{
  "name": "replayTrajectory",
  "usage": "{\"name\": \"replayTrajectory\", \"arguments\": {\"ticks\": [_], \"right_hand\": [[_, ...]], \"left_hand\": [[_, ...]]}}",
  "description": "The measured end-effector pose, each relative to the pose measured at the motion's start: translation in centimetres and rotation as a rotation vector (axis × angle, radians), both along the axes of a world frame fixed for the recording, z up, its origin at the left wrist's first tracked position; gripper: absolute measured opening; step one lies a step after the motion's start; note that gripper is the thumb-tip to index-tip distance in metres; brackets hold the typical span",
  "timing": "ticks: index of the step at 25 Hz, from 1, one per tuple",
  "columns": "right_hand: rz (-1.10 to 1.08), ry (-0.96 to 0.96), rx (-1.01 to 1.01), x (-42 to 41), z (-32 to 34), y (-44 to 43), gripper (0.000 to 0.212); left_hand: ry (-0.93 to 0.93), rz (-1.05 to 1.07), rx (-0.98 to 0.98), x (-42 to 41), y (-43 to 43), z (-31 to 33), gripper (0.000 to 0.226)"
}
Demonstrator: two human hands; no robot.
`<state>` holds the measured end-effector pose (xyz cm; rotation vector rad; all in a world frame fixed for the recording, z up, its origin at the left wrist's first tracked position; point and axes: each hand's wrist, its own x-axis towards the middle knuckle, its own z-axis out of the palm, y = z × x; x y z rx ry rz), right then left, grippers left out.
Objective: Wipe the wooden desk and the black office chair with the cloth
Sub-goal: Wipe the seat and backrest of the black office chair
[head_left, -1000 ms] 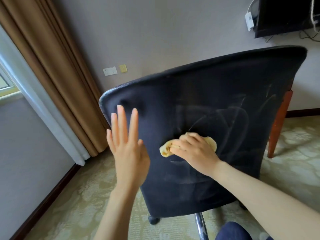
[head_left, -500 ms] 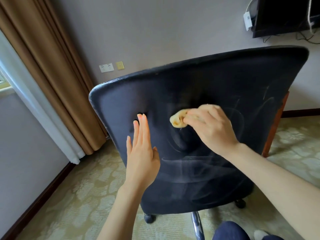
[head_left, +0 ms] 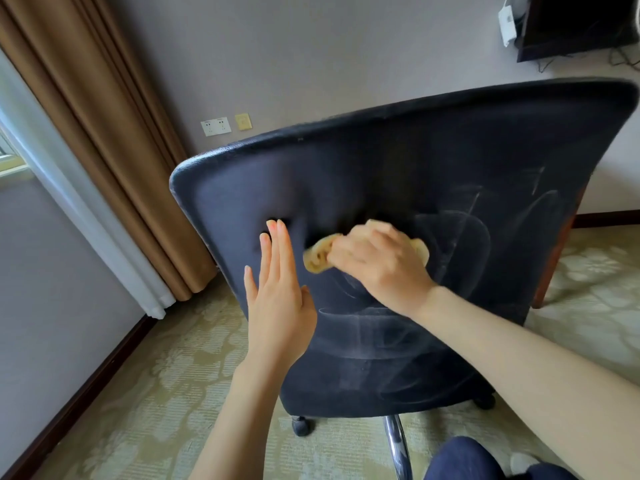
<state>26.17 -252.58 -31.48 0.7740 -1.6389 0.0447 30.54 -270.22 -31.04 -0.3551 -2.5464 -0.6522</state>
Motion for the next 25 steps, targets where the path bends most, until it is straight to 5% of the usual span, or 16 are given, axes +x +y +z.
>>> {"name": "replayTrajectory", "arguments": {"ticks": [8, 12, 21, 25], "right_hand": [[-0.105, -0.28, 0.451, 1.7, -6.2, 3.7, 0.018], [-0.033, -0.252, 0.212, 2.6, -2.8, 6.5, 0.02], [-0.011, 0.268, -0.174, 2.3, 9.2, 3.3, 0.014], [0.008, 0.182, -0.141, 0.7, 6.7, -0.8, 0.017]], "left_hand": [[-0.03, 0.08, -0.176, -0.4, -2.0, 1.1, 0.094], [-0.033, 0.141, -0.194, -0.5, -2.3, 1.6, 0.09], [0.153, 0.119, 0.104, -0.2, -1.2, 2.2, 0.076], [0.175, 0.052, 0.161, 0.0, -0.9, 2.5, 0.082]]}}
